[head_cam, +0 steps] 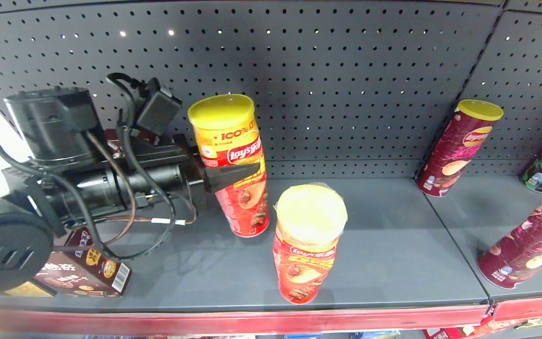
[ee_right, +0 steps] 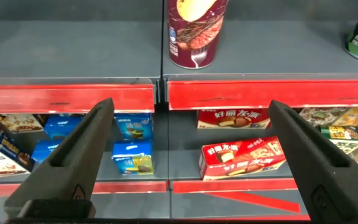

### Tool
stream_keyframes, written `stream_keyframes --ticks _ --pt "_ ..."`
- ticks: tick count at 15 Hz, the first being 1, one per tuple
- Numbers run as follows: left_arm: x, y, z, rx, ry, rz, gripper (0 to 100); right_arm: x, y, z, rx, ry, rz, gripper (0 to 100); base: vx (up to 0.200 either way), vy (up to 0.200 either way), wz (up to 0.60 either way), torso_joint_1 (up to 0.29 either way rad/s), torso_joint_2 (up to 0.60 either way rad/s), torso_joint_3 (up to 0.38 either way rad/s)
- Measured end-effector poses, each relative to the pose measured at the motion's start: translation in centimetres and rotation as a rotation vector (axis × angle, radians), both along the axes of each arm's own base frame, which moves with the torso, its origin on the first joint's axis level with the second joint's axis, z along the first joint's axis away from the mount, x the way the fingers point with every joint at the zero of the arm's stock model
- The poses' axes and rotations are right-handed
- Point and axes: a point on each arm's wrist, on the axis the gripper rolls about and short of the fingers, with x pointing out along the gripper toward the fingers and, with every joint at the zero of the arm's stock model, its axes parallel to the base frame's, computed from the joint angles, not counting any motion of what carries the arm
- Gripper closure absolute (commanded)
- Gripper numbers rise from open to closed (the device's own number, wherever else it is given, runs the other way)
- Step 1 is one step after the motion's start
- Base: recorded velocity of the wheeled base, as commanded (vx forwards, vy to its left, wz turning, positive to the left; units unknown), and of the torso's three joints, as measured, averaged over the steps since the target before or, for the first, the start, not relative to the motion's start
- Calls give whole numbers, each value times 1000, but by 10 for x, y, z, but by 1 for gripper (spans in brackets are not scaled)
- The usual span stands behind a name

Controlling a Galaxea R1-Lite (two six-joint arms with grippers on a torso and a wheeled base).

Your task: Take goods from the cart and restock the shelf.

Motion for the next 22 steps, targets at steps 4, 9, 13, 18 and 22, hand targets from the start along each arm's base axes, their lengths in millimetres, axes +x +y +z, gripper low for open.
stream_keyframes --ticks 4,9,13,18,22 --pt "50 -11 -2 15 -47 3 100 0 0 0 0 0 0 0 0 0 0 0 0 0" --pt "98 -20 -10 21 -44 22 100 0 0 0 0 0 0 0 0 0 0 0 0 0" --pt "113 -25 -27 80 -57 -3 100 0 0 0 0 0 0 0 0 0 0 0 0 0" --pt "120 -34 -31 80 -61 -31 100 0 0 0 0 0 0 0 0 0 0 0 0 0" --pt "120 -41 -35 100 -2 -49 100 0 0 0 0 0 0 0 0 0 0 0 0 0"
